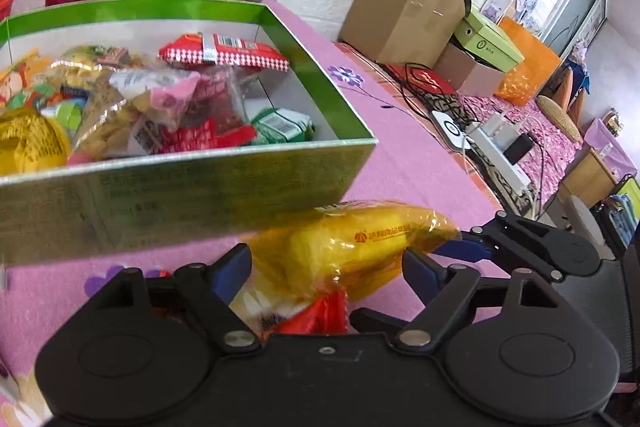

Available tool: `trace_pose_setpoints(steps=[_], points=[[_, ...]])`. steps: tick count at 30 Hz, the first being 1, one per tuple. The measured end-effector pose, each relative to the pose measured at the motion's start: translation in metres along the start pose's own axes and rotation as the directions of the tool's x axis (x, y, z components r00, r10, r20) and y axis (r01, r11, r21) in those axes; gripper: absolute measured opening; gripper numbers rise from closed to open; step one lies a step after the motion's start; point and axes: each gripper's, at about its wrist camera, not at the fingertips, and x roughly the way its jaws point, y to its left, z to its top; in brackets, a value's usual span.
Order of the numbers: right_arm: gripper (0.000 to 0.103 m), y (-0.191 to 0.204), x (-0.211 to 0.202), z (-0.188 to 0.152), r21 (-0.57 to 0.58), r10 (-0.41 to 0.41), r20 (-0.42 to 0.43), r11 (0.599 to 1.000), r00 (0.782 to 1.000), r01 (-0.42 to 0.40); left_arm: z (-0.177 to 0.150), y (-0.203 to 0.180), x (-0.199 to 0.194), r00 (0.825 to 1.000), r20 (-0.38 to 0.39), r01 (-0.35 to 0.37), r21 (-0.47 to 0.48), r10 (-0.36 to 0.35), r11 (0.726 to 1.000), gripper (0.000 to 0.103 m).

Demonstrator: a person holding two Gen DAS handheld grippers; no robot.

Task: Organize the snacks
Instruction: 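Grasp the yellow bread bag with both tools and drop it into the box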

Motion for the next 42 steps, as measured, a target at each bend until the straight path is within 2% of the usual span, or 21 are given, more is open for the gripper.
trace_pose_setpoints(steps=[1, 2, 3, 4, 5, 6, 7, 8, 16, 23, 28, 33, 35, 36, 37, 38, 39, 40, 42], points=[[0.103, -0.001, 0.004, 0.001, 0.007, -0.004, -0.002, 1.000, 1.000, 0.004, 0.000, 0.000, 0.001, 1.000, 0.001, -0.005, 0.002, 0.005, 1.000, 0.085], [0.101, -0.001, 0.007, 0.002, 0.018, -0.004, -0.007, 1.000, 1.000, 0.004, 0.001, -0.001, 0.001, 1.000, 0.001, -0.010, 0.007, 0.010, 1.000, 0.075], [0.089, -0.001, 0.010, 0.002, 0.030, -0.001, -0.019, 1.000, 1.000, 0.002, 0.001, -0.002, 0.001, 1.000, -0.002, -0.016, 0.017, 0.016, 1.000, 0.070], [0.077, 0.000, 0.011, 0.002, 0.033, -0.023, -0.018, 0.999, 1.000, 0.023, -0.001, -0.004, 0.000, 1.000, -0.006, -0.019, 0.030, 0.019, 0.999, 0.057], [0.069, 0.003, 0.009, 0.002, 0.029, -0.046, -0.018, 0.999, 0.999, 0.046, -0.003, -0.005, -0.002, 1.000, -0.004, -0.018, 0.035, 0.018, 0.999, 0.049], [0.069, 0.004, 0.007, 0.001, 0.029, -0.046, -0.020, 0.999, 0.999, 0.046, -0.005, -0.004, -0.004, 1.000, -0.004, -0.009, 0.029, 0.009, 1.000, 0.046], [0.065, 0.005, 0.004, -0.001, 0.036, -0.046, -0.018, 0.998, 0.999, 0.046, -0.006, -0.003, -0.006, 1.000, -0.003, -0.001, 0.022, 0.001, 1.000, 0.036], [0.062, 0.007, 0.001, -0.003, 0.040, -0.048, -0.015, 0.998, 0.999, 0.048, -0.007, -0.003, -0.008, 1.000, -0.001, 0.007, 0.017, -0.007, 1.000, 0.034], [0.061, 0.023, -0.030, 0.000, 0.012, -0.099, 0.059, 0.995, 0.993, 0.098, -0.014, -0.014, -0.041, 0.995, 0.078, 0.054, 0.035, -0.057, 0.998, 0.033], [0.064, 0.037, -0.050, 0.027, -0.039, -0.094, 0.165, 0.994, 0.982, 0.102, -0.001, -0.014, -0.084, 0.982, 0.174, 0.064, 0.040, -0.070, 0.997, 0.033], [0.064, 0.040, -0.036, 0.052, -0.031, -0.085, 0.217, 0.995, 0.973, 0.094, 0.020, -0.004, -0.093, 0.976, 0.217, 0.029, 0.023, -0.033, 0.999, 0.033], [0.064, 0.034, -0.011, 0.069, 0.002, -0.088, 0.232, 0.996, 0.969, 0.090, 0.041, 0.013, -0.083, 0.974, 0.226, 0.004, -0.010, -0.001, 1.000, 0.033], [0.069, 0.030, 0.000, 0.071, 0.015, -0.088, 0.237, 0.996, 0.968, 0.087, 0.048, 0.022, -0.075, 0.974, 0.226, 0.001, -0.025, 0.004, 1.000, 0.033], [0.069, 0.027, 0.007, 0.072, 0.017, -0.092, 0.239, 0.996, 0.967, 0.090, 0.050, 0.027, -0.070, 0.975, 0.223, -0.006, -0.031, 0.013, 1.000, 0.034], [0.083, 0.026, 0.015, 0.071, 0.013, -0.094, 0.232, 0.996, 0.968, 0.094, 0.052, 0.032, -0.065, 0.976, 0.217, -0.021, -0.039, 0.029, 0.999, 0.051], [0.103, 0.024, 0.021, 0.069, 0.020, -0.106, 0.216, 0.994, 0.971, 0.104, 0.052, 0.036, -0.061, 0.977, 0.206, -0.037, -0.054, 0.047, 0.998, 0.067], [0.103, 0.021, 0.027, 0.067, 0.038, -0.126, 0.200, 0.992, 0.972, 0.121, 0.051, 0.044, -0.060, 0.977, 0.202, -0.053, -0.081, 0.068, 0.995, 0.096], [0.103, 0.019, 0.029, 0.063, 0.055, -0.139, 0.197, 0.990, 0.971, 0.130, 0.049, 0.049, -0.059, 0.975, 0.206, -0.061, -0.103, 0.081, 0.993, 0.103], [0.103, 0.016, 0.031, 0.056, 0.060, -0.125, 0.195, 0.991, 0.973, 0.116, 0.045, 0.057, -0.056, 0.977, 0.197, -0.058, -0.113, 0.079, 0.992, 0.103]])
